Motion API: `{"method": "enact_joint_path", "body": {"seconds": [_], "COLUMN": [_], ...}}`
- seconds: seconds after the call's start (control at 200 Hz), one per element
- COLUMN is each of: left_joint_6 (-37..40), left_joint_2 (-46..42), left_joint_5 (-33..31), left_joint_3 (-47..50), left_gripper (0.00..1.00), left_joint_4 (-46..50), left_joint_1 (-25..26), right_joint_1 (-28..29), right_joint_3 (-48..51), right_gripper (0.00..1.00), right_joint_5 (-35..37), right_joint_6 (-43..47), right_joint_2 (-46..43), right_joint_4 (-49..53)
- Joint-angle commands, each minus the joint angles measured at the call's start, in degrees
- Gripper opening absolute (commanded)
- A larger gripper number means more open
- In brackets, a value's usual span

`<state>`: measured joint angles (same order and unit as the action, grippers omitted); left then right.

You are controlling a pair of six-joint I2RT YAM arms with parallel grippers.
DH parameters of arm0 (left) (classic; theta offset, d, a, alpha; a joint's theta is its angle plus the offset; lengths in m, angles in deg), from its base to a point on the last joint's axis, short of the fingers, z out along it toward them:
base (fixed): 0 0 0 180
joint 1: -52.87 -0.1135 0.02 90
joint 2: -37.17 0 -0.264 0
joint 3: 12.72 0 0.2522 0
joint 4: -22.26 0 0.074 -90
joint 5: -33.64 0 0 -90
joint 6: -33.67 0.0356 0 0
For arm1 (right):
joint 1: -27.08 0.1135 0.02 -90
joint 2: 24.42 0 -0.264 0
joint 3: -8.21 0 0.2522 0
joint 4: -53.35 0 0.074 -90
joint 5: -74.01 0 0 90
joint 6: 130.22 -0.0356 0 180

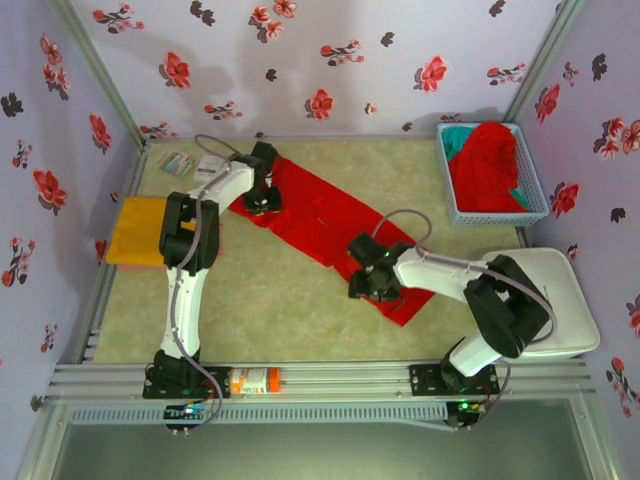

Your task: Fold and stack the t-shirts

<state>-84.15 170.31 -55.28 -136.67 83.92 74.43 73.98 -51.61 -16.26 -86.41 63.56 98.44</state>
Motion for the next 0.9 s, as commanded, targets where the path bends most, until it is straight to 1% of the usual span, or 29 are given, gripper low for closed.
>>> {"method": "enact_joint_path", "body": {"seconds": [0.0,0.09,0.17,0.255,0.315,0.38,0.46,0.535,0.56,0.615,0.675,0.69,0.715,0.765,0.795,0.825,0.87,0.895], "left_joint_6": [1.64,1.46,1.66,2.04,2.31,3.05,3.85,4.15,4.36,4.61,4.4,4.29,4.03,3.6,3.2,2.72,1.65,1.03], "left_joint_2": [4.65,8.17,11.43,12.42,10.84,7.59,1.78,-4.2,-6.45,-11.55,-17.66,-19.19,-21.69,-26.97,-30.27,-33.54,-38.03,-40.65], "left_joint_5": [1.75,2.33,2.75,2.82,2.99,2.91,2.52,2.65,2.7,3.09,3.16,3.22,3.37,4.36,4.93,5.43,5.37,5.44], "left_joint_3": [-7.51,-13.95,-20.34,-23.8,-22.94,-20.51,-16.01,-11.31,-9.82,-4.97,1.47,3.16,6.11,12.25,16.41,20.61,26.48,29.36], "left_gripper": [0.34,0.35,0.35,0.33,0.33,0.34,0.38,0.4,0.4,0.42,0.49,0.5,0.51,0.51,0.55,0.59,0.74,0.78], "left_joint_4": [5.74,7.92,10.79,12.4,12.04,10.7,8.31,5.33,4.14,0.24,-4.12,-5.37,-7.36,-11.75,-14.66,-18.17,-22.28,-23.87], "left_joint_1": [2.95,4.63,5.95,6.91,7.0,6.92,6.62,6.0,5.79,5.28,4.62,4.47,4.03,3.23,2.7,2.19,1.38,0.86], "right_joint_1": [9.35,16.03,20.46,21.72,21.69,21.61,20.35,17.0,15.74,12.96,10.34,9.73,8.66,6.87,6.01,5.03,3.55,2.55], "right_joint_3": [2.08,0.56,-1.37,-3.44,-5.1,-7.16,-9.93,-12.23,-12.77,-13.98,-16.04,-16.55,-17.52,-19.17,-20.03,-20.66,-21.08,-21.33], "right_gripper": [0.65,0.65,0.65,0.65,0.66,0.67,0.68,0.69,0.69,0.69,0.69,0.72,0.74,0.75,0.76,0.8,0.85,0.86], "right_joint_5": [-3.85,-4.36,-1.7,1.95,5.8,11.59,17.24,19.17,20.81,21.61,23.76,24.31,25.36,27.0,28.23,29.08,28.46,27.59], "right_joint_6": [-11.33,-13.28,-12.59,-10.36,-7.92,-4.73,-0.37,2.77,3.96,6.62,8.86,9.32,10.13,11.88,12.61,13.42,15.0,15.81], "right_joint_2": [0.34,1.63,1.89,0.19,-2.31,-5.17,-7.66,-8.77,-9.12,-9.43,-9.2,-9.12,-8.79,-8.29,-8.02,-7.84,-7.68,-7.42], "right_joint_4": [-0.13,-3.16,-5.09,-3.74,-1.32,2.64,7.14,9.96,10.06,9.8,10.06,10.18,10.2,9.91,9.63,8.99,6.81,5.54]}}
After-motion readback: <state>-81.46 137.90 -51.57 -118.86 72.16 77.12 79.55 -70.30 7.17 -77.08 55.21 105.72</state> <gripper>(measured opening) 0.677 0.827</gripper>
